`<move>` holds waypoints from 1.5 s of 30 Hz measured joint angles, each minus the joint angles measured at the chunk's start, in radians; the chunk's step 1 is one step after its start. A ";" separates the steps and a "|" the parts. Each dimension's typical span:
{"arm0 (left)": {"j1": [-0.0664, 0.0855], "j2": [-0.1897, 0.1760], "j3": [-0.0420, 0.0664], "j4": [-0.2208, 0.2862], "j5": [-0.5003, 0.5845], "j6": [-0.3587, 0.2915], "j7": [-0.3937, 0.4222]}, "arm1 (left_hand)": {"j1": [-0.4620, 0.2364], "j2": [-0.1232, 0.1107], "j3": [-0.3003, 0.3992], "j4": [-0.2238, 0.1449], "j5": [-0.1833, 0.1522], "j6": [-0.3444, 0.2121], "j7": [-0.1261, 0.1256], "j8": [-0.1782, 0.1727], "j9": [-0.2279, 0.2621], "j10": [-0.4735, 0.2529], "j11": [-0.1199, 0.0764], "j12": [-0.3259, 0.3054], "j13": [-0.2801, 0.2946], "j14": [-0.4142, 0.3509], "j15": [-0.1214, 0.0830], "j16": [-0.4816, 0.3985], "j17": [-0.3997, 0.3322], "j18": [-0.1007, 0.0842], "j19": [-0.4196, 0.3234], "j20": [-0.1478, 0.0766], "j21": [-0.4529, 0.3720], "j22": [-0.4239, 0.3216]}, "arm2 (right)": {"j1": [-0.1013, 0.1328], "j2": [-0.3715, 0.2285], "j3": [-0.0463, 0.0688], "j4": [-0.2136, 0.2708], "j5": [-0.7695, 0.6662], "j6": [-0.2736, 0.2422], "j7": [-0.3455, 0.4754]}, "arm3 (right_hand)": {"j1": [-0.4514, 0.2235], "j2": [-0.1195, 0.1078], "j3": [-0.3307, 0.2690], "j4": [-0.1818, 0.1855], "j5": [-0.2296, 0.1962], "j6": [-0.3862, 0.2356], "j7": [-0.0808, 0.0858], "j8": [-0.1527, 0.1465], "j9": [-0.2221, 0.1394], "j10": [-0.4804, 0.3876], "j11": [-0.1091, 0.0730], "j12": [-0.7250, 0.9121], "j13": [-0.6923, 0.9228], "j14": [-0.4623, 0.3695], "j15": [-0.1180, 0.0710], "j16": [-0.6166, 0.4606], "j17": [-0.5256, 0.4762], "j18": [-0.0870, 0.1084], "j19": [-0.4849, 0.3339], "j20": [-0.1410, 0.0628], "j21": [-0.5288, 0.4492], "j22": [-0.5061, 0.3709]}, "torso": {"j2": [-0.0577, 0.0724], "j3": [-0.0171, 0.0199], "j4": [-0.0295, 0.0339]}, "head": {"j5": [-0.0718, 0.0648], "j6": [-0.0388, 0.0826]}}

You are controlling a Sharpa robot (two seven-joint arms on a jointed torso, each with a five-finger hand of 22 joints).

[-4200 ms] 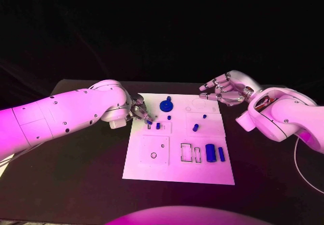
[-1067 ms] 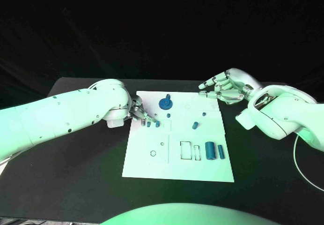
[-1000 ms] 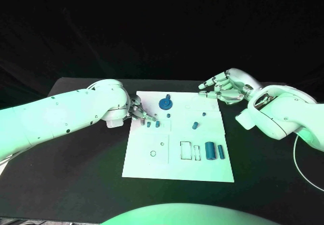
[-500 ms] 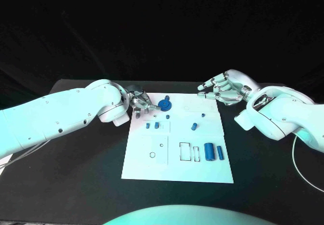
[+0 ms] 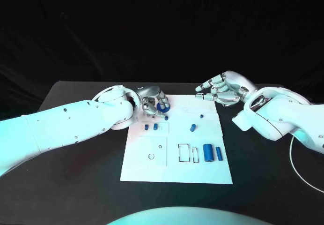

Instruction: Assemble the parts on the task board

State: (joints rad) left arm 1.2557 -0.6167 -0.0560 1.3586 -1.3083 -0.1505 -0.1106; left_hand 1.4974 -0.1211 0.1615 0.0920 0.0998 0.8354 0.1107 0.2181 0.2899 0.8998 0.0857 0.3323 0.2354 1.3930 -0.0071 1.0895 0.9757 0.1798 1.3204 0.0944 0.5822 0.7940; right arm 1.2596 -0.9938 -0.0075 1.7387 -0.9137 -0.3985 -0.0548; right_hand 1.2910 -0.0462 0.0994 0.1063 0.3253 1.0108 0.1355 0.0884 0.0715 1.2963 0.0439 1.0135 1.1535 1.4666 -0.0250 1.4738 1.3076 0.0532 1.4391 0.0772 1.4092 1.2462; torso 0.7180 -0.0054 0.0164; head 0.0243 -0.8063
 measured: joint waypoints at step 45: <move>-0.017 0.097 -0.001 -0.061 -0.271 0.121 -0.074 | -0.028 -0.015 0.090 0.035 0.000 0.201 0.001 -0.083 -0.137 0.239 -0.033 -0.150 -0.166 0.074 -0.032 0.215 0.121 -0.070 0.145 -0.034 0.460 0.370 | 0.000 0.007 0.000 -0.006 0.000 0.007 -0.003 | 0.004 0.004 0.003 0.003 0.019 0.000 0.000 -0.004 0.000 0.000 0.000 0.000 0.000 0.000 0.000 0.000 0.000 0.000 0.000 0.000 0.000 0.000 | -0.001 0.0008 0.0012 | -0.001 -0.006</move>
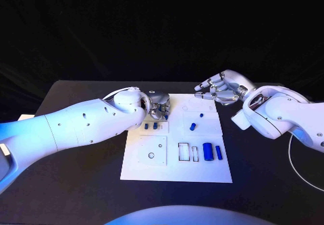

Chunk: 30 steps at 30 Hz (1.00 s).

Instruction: Assemble the parts on the task board

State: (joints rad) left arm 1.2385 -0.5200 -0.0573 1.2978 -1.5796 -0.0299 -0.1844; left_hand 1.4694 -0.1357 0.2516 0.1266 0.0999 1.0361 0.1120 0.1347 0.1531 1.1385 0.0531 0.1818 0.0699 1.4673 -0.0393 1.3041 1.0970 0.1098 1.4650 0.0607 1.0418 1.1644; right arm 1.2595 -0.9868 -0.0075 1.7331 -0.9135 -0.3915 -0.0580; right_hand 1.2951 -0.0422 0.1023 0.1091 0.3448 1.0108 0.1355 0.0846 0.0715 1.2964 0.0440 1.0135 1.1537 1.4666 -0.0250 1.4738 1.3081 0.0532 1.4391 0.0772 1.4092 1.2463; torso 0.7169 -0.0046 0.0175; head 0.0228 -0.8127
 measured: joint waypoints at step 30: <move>-0.002 0.030 0.003 -0.039 0.009 0.010 -0.009 | 0.037 0.024 0.176 -0.090 -0.005 0.098 0.005 -0.016 -0.022 0.124 -0.006 -0.043 0.008 0.000 0.000 0.005 -0.027 -0.001 0.000 0.000 0.064 0.066 | 0.000 0.006 0.000 0.000 0.000 0.001 -0.001 | 0.000 0.000 0.000 0.000 0.007 0.003 -0.003 0.000 0.000 0.000 0.000 0.000 0.000 0.000 0.000 0.000 0.000 0.000 0.000 0.000 0.000 0.000 | 0.000 0.0007 -0.0007 | 0.000 -0.005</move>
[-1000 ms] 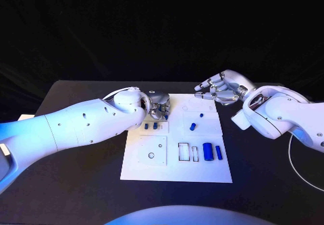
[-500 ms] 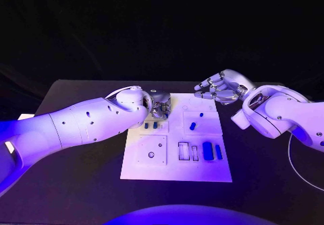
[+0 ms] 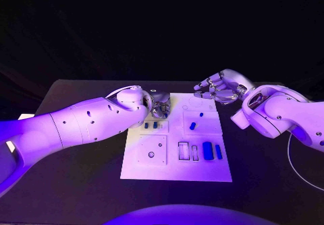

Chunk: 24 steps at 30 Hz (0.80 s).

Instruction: Assemble the parts on the task board

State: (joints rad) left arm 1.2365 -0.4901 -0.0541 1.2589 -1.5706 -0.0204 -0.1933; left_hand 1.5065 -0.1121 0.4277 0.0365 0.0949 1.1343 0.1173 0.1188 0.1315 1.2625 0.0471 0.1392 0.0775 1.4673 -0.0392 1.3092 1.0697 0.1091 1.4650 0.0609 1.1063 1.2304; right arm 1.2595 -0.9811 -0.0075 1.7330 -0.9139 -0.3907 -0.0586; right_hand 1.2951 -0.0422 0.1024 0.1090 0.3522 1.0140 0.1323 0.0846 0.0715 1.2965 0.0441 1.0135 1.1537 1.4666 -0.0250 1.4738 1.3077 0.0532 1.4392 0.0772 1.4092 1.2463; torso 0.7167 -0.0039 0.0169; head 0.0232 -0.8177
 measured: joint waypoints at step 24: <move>0.003 -0.153 0.049 0.146 0.108 -0.061 -0.007 | -0.047 -0.030 0.061 -0.031 0.000 0.005 0.005 -0.019 -0.015 0.007 0.004 -0.043 0.002 -0.004 0.004 0.005 -0.015 -0.010 0.000 0.000 0.004 0.005 | 0.000 0.001 0.000 -0.003 0.000 0.000 0.000 | 0.000 0.000 0.000 0.000 0.000 0.004 0.004 0.000 0.000 0.000 0.000 0.000 0.000 0.000 0.000 0.000 0.000 0.000 0.000 0.000 0.000 0.000 | -0.002 0.0012 0.0026 | 0.003 0.018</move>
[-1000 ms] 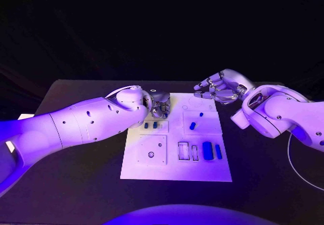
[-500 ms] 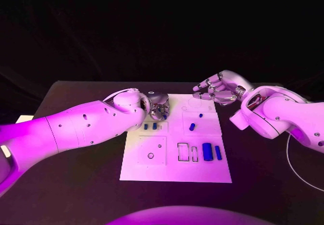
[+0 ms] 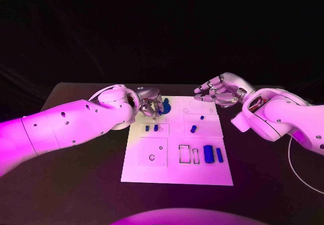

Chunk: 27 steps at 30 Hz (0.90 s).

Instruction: Assemble the parts on the task board

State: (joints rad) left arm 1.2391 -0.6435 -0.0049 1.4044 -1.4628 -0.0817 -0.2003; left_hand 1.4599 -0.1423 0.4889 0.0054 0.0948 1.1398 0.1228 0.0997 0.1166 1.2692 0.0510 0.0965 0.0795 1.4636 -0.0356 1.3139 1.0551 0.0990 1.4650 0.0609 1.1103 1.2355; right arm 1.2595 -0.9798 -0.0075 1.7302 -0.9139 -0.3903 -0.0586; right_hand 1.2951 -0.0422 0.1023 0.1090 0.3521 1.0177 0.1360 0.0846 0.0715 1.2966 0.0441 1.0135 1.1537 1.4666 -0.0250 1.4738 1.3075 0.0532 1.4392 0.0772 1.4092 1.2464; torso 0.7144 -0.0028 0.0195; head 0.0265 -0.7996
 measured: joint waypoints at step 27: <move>-0.006 -0.023 -0.003 -0.031 0.038 0.063 -0.030 | -0.009 -0.001 0.002 -0.003 0.000 0.000 0.000 -0.004 -0.003 0.000 0.000 -0.004 0.000 0.000 0.000 0.000 0.000 0.001 0.000 0.000 0.000 0.002 | 0.000 0.001 0.000 -0.002 0.000 0.002 0.000 | 0.000 0.000 0.000 0.000 0.000 0.000 0.000 0.000 0.000 0.000 0.000 0.000 0.000 0.000 0.000 0.000 0.000 0.000 0.000 0.000 0.000 0.000 | 0.001 -0.0006 -0.0007 | 0.005 -0.007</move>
State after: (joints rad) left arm 1.2329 -0.6661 -0.0077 1.3737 -1.4248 -0.0183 -0.2303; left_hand 1.4510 -0.1434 0.4913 0.0027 0.0948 1.1395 0.1227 0.0956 0.1137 1.2690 0.0512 0.0924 0.0794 1.4636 -0.0356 1.3139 1.0554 0.1005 1.4650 0.0609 1.1102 1.2372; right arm 1.2594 -0.9785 -0.0075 1.7281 -0.9139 -0.3884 -0.0590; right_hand 1.2951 -0.0422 0.1023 0.1090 0.3521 1.0176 0.1359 0.0846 0.0715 1.2966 0.0441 1.0136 1.1537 1.4666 -0.0250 1.4738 1.3078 0.0532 1.4392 0.0772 1.4092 1.2464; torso 0.7156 -0.0034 0.0188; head 0.0310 -0.8065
